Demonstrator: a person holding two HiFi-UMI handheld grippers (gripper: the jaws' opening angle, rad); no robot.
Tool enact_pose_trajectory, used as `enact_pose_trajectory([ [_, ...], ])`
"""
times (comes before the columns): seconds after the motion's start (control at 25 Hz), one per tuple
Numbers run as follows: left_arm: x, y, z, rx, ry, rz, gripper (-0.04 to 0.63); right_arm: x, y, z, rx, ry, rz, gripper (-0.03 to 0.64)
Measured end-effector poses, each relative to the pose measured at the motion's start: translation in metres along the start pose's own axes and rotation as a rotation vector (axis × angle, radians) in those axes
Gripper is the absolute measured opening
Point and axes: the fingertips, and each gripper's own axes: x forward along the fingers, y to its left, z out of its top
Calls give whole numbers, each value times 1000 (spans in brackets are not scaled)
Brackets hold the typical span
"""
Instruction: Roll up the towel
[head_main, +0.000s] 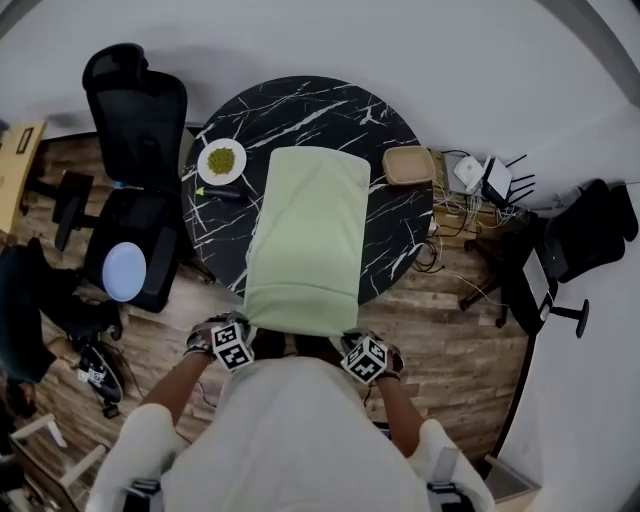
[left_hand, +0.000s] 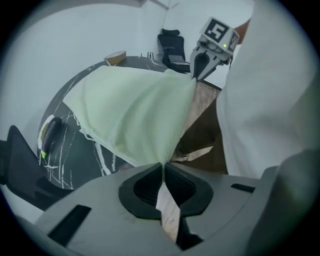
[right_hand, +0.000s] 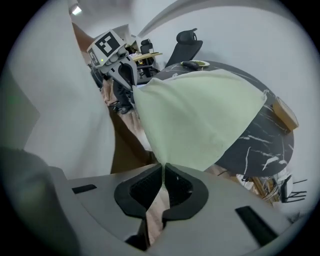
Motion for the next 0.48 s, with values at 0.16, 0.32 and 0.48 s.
enact_pose_trajectory([
  [0.16,-7,-22,-6,-11,4,-54,17,-9,21,-11,52,9,47,9],
  [0.32,-29,-4,9,-26,-30,-17,17,-35,4,8,55,-42,21,9],
  [0.48,-58,38,33,-22,-89,70,17,-66,-36,42,38,-116,-60,9],
])
